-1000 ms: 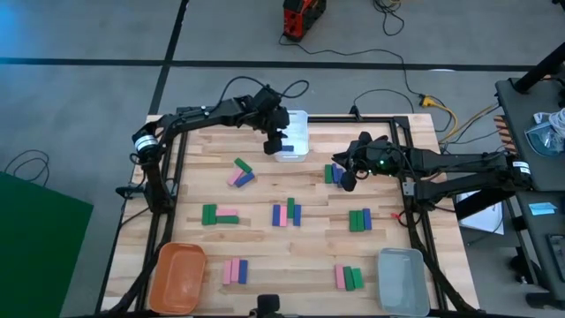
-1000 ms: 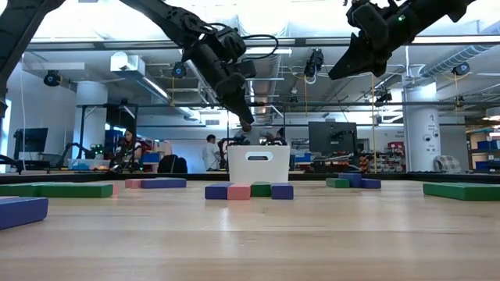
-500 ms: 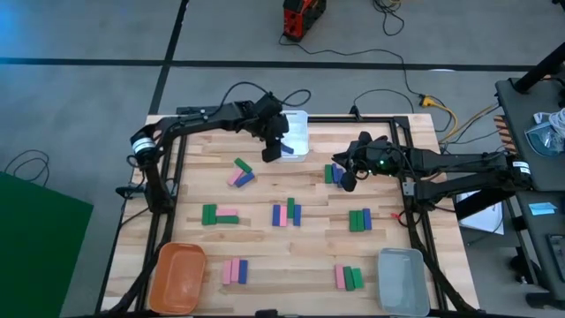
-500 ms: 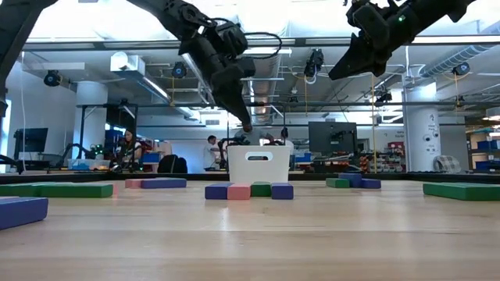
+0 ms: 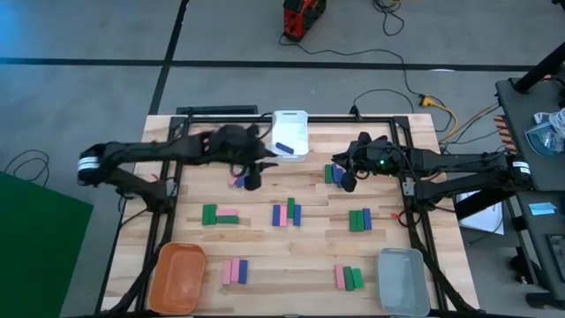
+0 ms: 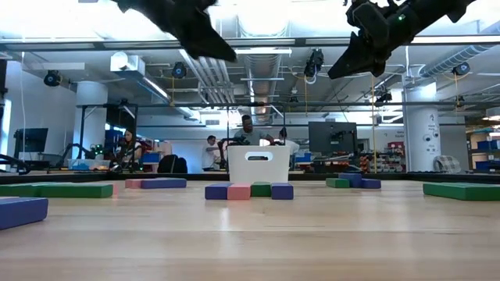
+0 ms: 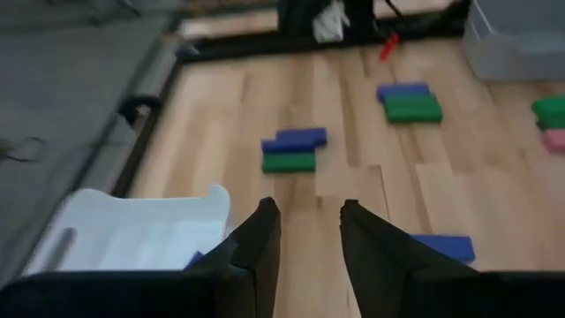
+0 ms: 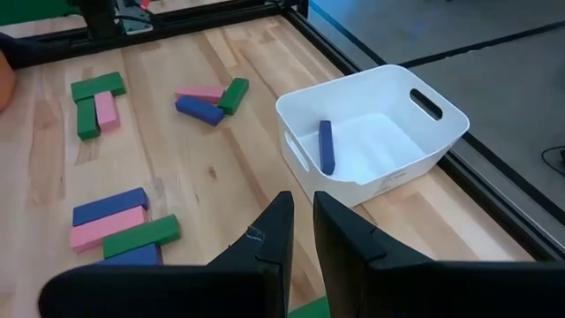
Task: Sort blocks
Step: Put the green block into the gray bin
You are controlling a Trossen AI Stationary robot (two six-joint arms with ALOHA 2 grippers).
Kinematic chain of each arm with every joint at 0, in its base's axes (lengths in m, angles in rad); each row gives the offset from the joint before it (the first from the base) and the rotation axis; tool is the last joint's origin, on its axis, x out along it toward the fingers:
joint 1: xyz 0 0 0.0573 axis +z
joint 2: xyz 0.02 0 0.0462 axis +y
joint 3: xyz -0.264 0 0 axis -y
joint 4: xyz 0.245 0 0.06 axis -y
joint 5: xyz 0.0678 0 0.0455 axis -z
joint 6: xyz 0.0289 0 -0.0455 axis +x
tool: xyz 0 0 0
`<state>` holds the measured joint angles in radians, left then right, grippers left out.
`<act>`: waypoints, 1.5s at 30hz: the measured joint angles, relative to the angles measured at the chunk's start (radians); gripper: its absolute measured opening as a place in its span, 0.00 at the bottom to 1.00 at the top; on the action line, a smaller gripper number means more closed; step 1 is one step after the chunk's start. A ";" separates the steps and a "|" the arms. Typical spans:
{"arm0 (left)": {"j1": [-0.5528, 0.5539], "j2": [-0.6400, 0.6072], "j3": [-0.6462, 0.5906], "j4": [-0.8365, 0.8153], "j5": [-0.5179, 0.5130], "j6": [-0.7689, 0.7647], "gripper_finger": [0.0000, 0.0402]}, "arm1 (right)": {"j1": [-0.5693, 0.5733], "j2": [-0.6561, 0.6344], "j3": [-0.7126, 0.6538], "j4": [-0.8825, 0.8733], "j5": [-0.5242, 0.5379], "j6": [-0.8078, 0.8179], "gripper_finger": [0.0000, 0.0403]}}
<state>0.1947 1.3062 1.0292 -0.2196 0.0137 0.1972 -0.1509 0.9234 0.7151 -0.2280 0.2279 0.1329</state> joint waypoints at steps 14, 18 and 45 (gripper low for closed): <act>-0.237 -0.341 -0.288 0.265 -0.223 -0.086 0.24 | 0.005 0.000 0.000 0.040 -0.010 -0.013 0.10; -0.286 -0.409 -0.325 0.270 -0.319 -0.060 0.24 | 0.016 0.022 0.018 0.052 -0.010 -0.013 0.10; -0.326 -0.697 -0.501 0.220 -0.398 -0.049 0.24 | 0.221 0.599 0.516 -0.139 0.001 -0.216 0.43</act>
<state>-0.1310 0.6093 0.5278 0.0007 -0.3838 0.1482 0.0697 1.5222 1.2313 -0.3667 0.2287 -0.0833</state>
